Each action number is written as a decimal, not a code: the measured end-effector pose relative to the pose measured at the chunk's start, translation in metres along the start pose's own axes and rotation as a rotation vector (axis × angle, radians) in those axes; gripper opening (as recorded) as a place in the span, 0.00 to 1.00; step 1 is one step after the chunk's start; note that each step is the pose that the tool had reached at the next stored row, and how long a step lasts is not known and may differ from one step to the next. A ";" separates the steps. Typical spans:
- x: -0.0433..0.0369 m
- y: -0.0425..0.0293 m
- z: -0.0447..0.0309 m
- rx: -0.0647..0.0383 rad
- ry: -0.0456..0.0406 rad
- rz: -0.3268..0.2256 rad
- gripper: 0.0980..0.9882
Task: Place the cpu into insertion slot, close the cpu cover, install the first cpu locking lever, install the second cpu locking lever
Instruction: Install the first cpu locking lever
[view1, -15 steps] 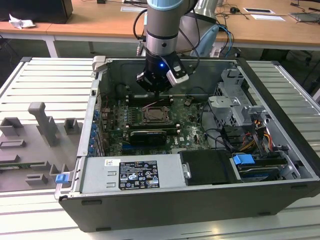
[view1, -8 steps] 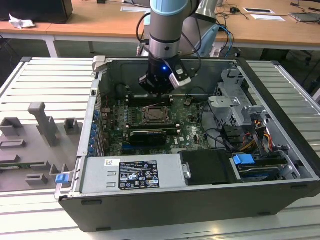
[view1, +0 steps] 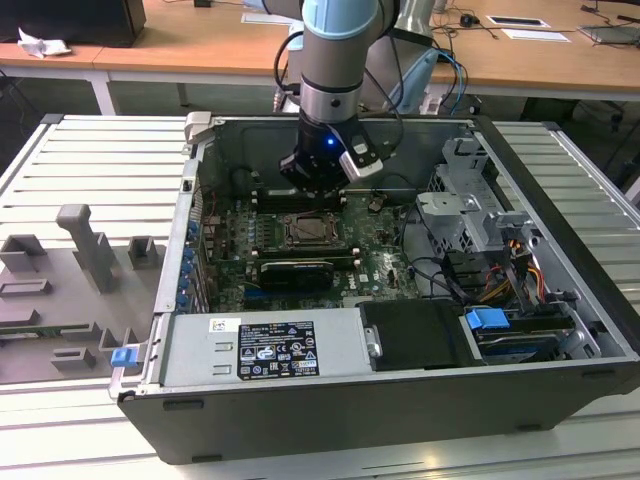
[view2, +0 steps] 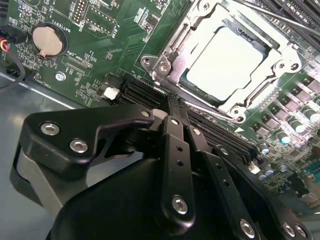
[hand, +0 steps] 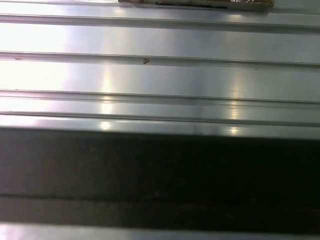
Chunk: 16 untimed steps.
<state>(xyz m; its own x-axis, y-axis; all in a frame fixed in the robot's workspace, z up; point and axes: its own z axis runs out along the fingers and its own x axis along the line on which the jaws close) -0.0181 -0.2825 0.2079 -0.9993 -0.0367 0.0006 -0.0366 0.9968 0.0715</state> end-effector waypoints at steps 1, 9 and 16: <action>-0.0001 0.0000 0.0007 0.000 -0.0001 0.000 0.01; -0.0003 -0.0006 0.0040 0.007 0.0005 0.000 0.01; -0.0005 -0.0011 0.0073 0.003 0.0004 0.000 0.01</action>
<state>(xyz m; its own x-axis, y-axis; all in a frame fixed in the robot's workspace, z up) -0.0176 -0.2830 0.2006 -0.9993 -0.0367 0.0010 -0.0366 0.9970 0.0681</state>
